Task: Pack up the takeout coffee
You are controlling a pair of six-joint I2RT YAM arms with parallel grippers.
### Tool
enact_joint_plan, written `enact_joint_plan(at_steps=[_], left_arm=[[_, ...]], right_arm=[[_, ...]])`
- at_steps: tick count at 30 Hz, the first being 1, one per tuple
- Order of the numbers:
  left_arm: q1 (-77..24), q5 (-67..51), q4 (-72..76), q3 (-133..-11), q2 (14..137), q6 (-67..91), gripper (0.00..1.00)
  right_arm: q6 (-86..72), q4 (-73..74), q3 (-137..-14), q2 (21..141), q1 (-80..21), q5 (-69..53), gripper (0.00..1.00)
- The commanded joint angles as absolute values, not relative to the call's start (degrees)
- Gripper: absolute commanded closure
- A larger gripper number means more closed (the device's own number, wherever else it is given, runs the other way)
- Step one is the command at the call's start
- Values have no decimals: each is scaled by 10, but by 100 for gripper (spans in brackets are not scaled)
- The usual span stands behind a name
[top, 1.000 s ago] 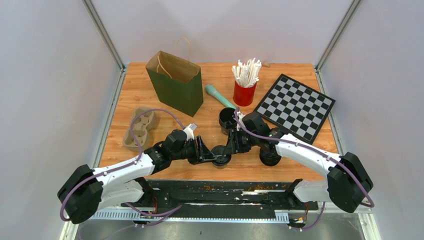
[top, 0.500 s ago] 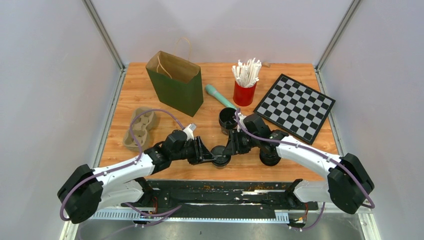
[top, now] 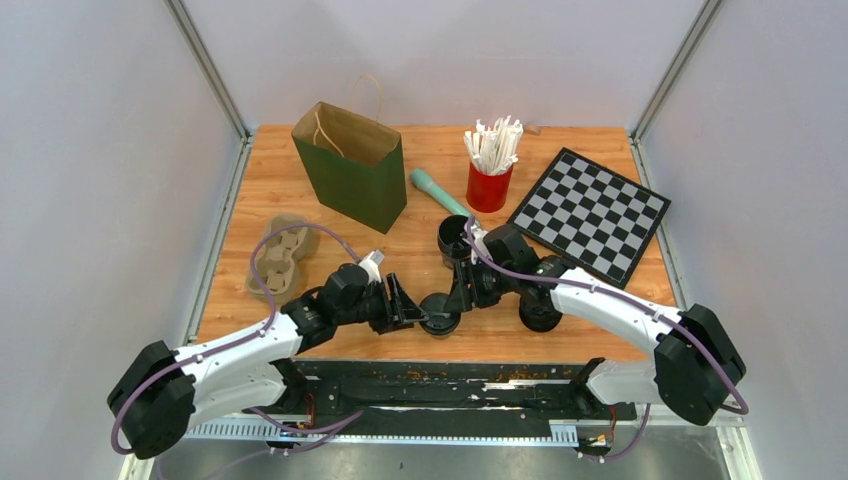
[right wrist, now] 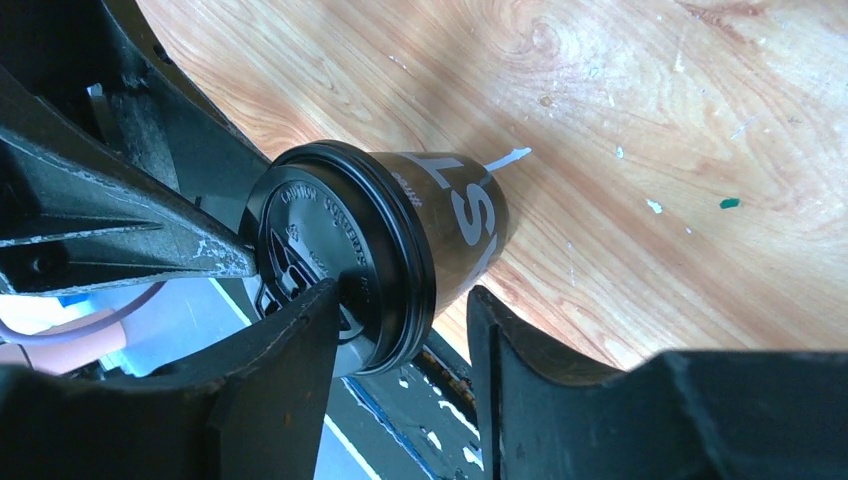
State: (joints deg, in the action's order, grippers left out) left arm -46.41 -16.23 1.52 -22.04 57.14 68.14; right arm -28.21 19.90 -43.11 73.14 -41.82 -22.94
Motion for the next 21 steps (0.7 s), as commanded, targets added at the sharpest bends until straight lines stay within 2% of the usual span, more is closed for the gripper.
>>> enact_joint_plan(at_steps=[1,5,9,14,21], left_arm=[[-465,-137,-52,-232,549,666,35],[-465,-133,-72,-252,550,642,27],[-464,-111,-110,-290,559,600,25],[-464,-88,-162,-353,596,543,22],[-464,-72,-189,-407,640,488,23]], right_arm=[[-234,248,-480,737,-419,-226,47],[-227,276,-516,736,-418,-230,35],[-222,305,-533,725,-417,-230,29],[-227,321,-520,704,-415,-229,28],[-260,335,-491,684,-409,-223,35]])
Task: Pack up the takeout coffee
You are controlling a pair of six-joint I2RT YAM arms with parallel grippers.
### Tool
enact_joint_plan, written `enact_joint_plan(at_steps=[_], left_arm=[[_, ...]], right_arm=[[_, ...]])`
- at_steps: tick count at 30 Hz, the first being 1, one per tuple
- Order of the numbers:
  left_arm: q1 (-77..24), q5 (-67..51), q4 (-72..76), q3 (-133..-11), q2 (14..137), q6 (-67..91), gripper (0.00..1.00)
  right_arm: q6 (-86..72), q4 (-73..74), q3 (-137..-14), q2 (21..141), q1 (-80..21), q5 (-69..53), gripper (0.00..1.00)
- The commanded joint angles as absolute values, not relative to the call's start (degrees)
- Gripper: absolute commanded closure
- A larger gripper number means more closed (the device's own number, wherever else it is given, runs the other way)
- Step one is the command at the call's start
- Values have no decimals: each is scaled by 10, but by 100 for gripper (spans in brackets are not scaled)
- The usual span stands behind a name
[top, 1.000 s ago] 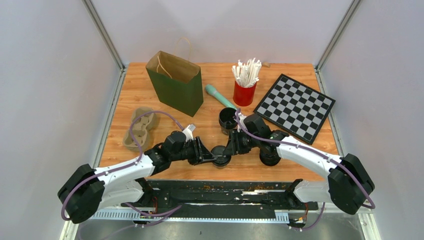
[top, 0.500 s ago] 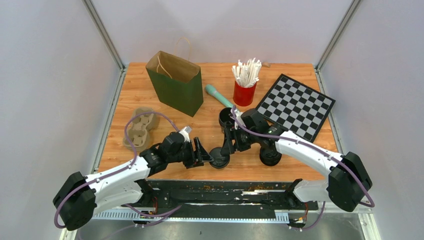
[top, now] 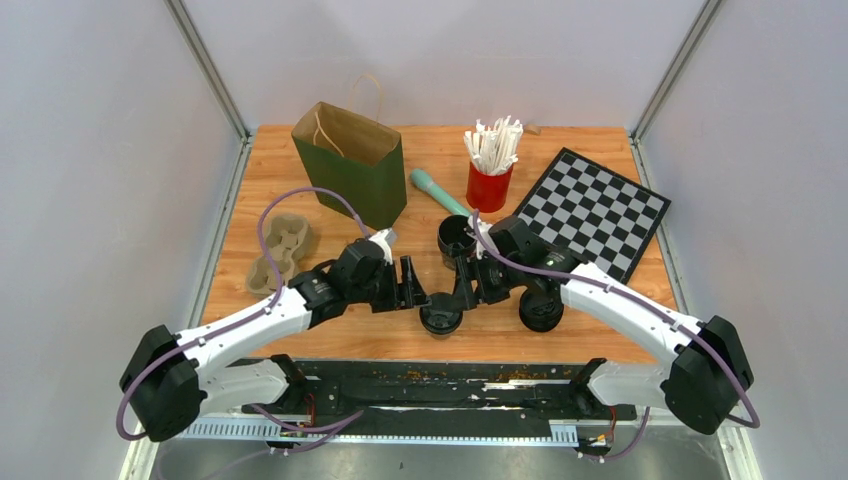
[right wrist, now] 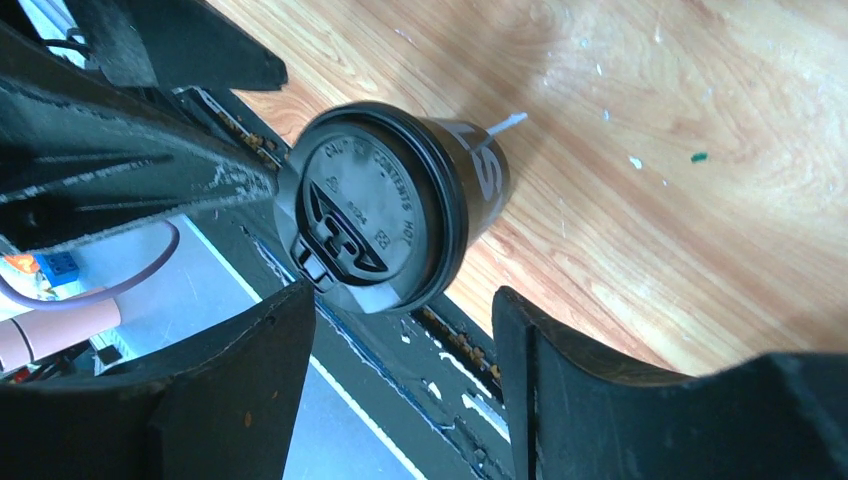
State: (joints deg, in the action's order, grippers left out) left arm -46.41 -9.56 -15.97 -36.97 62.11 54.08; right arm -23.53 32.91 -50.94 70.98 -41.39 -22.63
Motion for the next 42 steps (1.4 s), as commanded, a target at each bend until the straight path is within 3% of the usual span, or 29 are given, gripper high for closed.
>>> enact_joint_plan(at_steps=[1,13,36,42], left_arm=[[-464,-68,-196,-414,649,481,25],[-464,-86,-185,-421,711,462,35],[-464,-78,-177,-371,729,483,43],[-464,-97,-175,-384,715,488,43]], right_arm=[[-265,327,-485,679,-409,-230,36],[-282,276,-448,690,-409,-281,43],[-281,180,-326,718,-366,-308,58],[-264,221,-366,708,-354,-306,59]])
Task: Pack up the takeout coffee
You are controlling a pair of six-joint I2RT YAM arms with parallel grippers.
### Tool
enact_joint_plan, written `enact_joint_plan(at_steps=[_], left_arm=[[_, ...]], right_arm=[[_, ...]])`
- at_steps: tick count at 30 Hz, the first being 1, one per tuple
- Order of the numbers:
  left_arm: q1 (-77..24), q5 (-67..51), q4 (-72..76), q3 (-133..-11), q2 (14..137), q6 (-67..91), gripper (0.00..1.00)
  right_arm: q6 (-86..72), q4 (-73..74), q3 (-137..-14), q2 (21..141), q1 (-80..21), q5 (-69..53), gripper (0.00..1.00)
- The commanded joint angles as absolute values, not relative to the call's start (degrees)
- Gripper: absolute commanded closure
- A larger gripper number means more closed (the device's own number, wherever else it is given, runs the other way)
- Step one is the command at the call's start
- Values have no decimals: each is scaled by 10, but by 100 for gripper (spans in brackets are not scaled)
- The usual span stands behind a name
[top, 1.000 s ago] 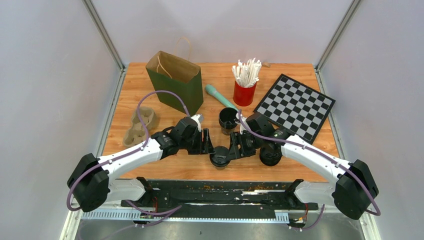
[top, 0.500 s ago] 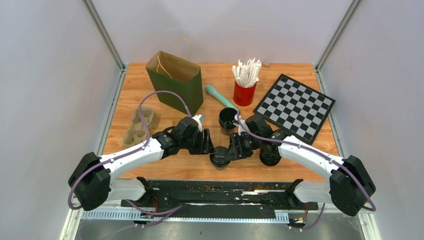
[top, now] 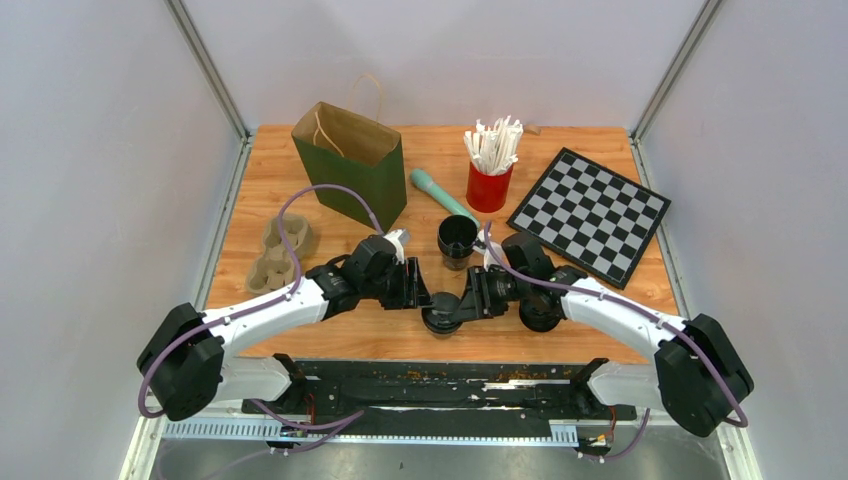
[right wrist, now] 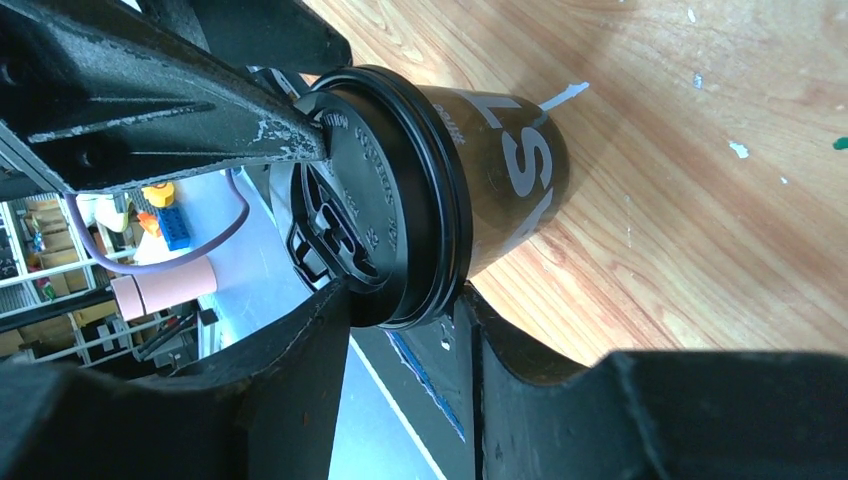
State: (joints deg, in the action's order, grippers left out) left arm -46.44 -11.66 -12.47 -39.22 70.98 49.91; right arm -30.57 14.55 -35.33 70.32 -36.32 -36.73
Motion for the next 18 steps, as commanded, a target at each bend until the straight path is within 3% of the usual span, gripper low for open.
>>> enact_joint_plan(at_steps=[1,14,18], left_arm=[[-464,-103,-174,-394,710,489,43],[-464,-15,-347,-595,659,426,20],[-464,75,-443,-637,625,393,1]], right_arm=[[-260,237,-385,701,-354,-303,58],[-232,397,-542,621,-355,-235,22],[-215,439,-584,617,-355,-183,12]])
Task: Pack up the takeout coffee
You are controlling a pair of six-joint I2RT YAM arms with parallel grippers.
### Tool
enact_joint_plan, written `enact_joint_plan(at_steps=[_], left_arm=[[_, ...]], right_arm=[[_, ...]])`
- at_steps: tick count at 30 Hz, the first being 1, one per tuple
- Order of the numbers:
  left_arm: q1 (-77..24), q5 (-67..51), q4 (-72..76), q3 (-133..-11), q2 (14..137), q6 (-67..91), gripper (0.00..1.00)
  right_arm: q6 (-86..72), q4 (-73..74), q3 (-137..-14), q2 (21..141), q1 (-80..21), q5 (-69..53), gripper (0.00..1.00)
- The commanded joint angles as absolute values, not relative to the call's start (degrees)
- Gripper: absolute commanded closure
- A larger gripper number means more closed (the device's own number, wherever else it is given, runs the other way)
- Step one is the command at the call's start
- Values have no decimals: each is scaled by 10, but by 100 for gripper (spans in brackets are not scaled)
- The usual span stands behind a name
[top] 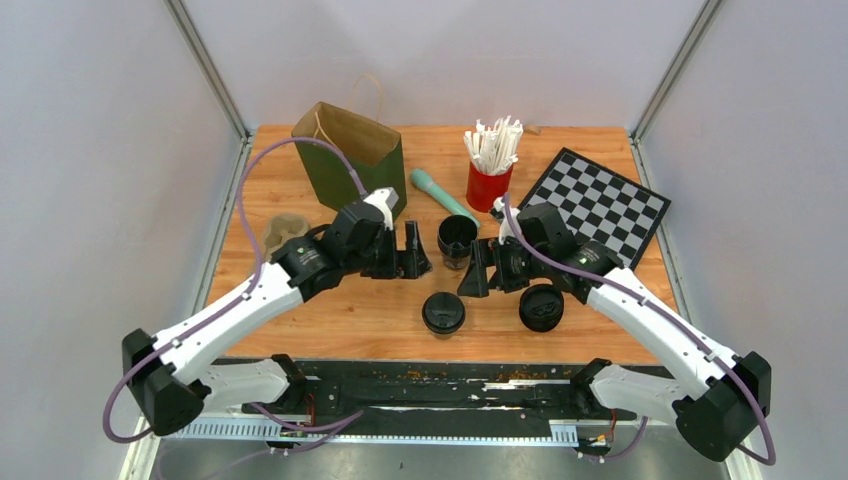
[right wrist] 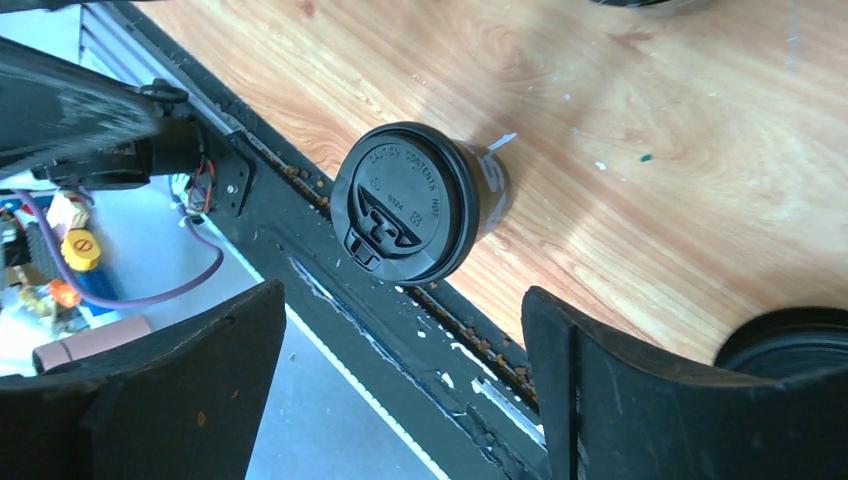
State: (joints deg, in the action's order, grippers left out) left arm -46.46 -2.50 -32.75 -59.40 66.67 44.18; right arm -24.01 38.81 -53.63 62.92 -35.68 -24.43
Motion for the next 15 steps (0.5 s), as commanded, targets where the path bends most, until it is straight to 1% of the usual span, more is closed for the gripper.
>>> enact_joint_plan(at_steps=[1,4,6,15], left_arm=[[-464,89,-466,-643,616,388,0],[-464,121,-515,-649,587,384,0],[-464,134,-534,-638,559,387,0],[-464,171,-551,-564,464,408,0]], right_arm=[[-211,445,-594,617,-356,-169,9],[-201,464,-624,627,-357,-142,1],[-201,469,-639,634,-371,-122,0],[-217,471,-678,678,-486,-19,0]])
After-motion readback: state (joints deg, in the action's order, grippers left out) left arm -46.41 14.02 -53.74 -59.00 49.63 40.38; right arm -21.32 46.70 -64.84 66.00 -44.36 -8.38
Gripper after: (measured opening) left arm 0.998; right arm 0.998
